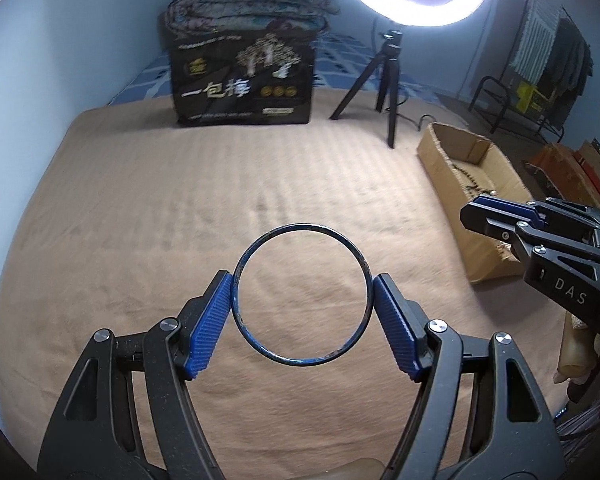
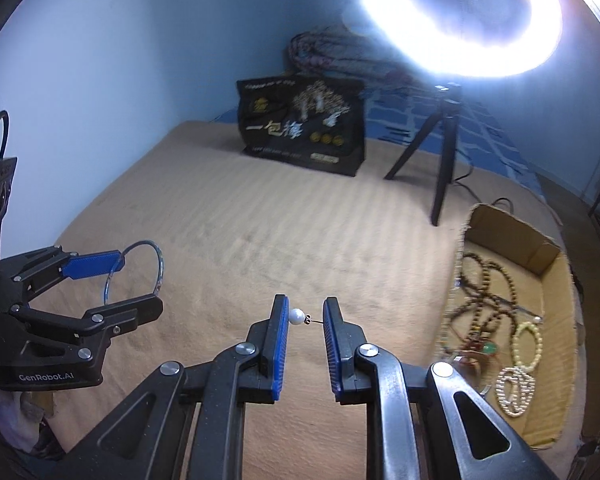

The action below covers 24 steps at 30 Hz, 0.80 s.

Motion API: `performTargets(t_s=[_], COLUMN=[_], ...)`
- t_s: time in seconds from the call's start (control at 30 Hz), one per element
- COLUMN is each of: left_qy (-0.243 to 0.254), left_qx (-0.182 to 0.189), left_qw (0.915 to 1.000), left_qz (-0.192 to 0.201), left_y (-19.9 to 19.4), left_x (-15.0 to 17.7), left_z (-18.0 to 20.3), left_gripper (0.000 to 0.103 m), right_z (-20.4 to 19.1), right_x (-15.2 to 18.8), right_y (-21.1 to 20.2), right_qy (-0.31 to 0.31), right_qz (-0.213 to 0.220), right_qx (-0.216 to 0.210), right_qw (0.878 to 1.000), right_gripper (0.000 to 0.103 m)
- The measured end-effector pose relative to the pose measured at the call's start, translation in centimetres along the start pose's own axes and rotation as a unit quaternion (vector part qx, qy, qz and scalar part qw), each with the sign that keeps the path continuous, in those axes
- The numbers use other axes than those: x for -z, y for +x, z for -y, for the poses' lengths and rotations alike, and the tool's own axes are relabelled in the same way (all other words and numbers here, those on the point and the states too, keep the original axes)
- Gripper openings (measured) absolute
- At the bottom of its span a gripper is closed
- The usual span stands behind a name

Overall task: Organize jewelry
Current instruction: 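Carry the bangle in the left tool and the earring in the right tool over the box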

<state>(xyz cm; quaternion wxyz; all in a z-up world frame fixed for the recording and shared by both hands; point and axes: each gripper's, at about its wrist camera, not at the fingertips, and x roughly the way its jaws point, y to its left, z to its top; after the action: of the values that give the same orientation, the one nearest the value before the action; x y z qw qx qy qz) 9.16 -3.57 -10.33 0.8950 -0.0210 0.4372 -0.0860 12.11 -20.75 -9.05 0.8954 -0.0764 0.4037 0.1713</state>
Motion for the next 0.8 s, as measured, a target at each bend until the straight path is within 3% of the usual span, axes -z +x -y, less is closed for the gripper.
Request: performTargets(t_s=[0.8], left_qy=[0.058], left_qx=[0.064], left_qw=[0.9961], left_qz=[0.020], left_y=[1.4], left_x=[-3.7], left_z=[11.6], left_gripper=[0.073], right_z=[10.9], right_x=[0.8], right_y=[-5.1], right_qy=[0.082], right_qz=[0.034], right_qx=[0.066], right_qw=[0.994], right_gripper=[0.016])
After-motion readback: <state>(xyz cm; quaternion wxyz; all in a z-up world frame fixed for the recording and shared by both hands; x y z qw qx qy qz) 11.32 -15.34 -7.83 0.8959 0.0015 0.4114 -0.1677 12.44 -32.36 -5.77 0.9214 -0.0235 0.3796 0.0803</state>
